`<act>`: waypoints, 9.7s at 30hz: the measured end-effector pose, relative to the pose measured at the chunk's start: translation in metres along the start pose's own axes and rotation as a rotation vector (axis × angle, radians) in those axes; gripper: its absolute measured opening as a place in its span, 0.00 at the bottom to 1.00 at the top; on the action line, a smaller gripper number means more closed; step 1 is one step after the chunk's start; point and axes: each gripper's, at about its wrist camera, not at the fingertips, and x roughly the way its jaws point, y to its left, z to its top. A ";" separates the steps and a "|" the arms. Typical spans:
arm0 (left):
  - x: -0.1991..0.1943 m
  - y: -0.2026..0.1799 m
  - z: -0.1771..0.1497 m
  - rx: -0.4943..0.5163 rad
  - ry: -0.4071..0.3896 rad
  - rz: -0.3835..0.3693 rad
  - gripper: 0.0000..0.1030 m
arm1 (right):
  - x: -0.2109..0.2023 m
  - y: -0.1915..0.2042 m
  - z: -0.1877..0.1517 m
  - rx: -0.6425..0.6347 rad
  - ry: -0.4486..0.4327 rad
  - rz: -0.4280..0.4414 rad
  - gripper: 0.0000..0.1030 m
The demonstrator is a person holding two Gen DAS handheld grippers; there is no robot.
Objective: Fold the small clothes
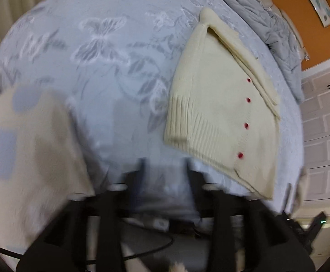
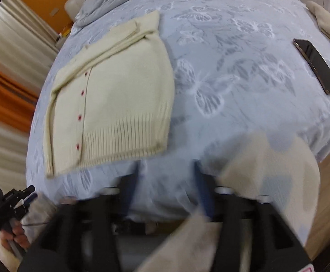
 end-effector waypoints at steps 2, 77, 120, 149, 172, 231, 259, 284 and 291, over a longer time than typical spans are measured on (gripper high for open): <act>0.005 -0.020 0.008 0.060 -0.055 0.024 0.69 | 0.016 0.008 0.018 -0.029 -0.003 -0.008 0.65; 0.125 -0.129 0.167 0.227 -0.004 0.003 0.13 | 0.126 0.027 0.180 0.036 -0.041 0.022 0.09; 0.075 -0.061 0.098 0.150 -0.075 0.218 0.08 | 0.099 -0.012 0.098 0.004 0.019 -0.173 0.18; 0.088 -0.109 0.085 0.281 -0.044 0.243 0.19 | 0.161 0.219 0.086 -0.461 0.143 -0.038 0.21; 0.080 -0.031 0.097 -0.100 -0.052 0.207 0.68 | 0.063 -0.017 0.079 0.151 0.017 -0.145 0.58; 0.073 -0.042 0.066 -0.067 0.058 0.043 0.52 | 0.073 0.088 0.098 -0.158 0.033 -0.066 0.22; 0.097 -0.030 0.067 -0.101 0.096 -0.001 0.77 | 0.178 0.247 0.107 -0.526 0.169 -0.104 0.24; 0.098 -0.032 0.090 -0.197 0.019 -0.018 0.36 | 0.150 0.236 0.124 -0.339 0.158 0.119 0.19; 0.095 -0.035 0.093 -0.161 0.039 0.012 0.34 | 0.245 0.339 0.108 -0.556 0.246 0.035 0.23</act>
